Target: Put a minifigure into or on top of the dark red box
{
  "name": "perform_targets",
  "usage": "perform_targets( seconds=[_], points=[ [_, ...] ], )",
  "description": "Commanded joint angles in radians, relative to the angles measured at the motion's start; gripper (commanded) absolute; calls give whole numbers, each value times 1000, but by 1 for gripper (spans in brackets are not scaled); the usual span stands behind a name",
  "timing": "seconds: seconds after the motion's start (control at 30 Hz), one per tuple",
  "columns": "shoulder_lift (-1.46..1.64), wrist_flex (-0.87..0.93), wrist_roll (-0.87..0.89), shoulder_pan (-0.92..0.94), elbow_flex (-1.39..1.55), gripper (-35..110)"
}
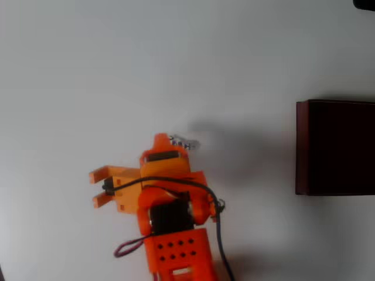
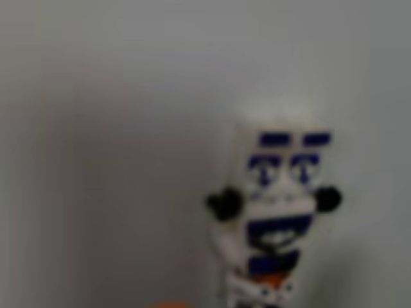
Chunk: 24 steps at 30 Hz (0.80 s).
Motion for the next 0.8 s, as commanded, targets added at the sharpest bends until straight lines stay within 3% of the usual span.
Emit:
perform_targets(
  seconds=[0.0,0.77],
  points=[
    [-60,-8,26,26,-78,25],
    [-313,-46,49,112,-170,25]
  ],
)
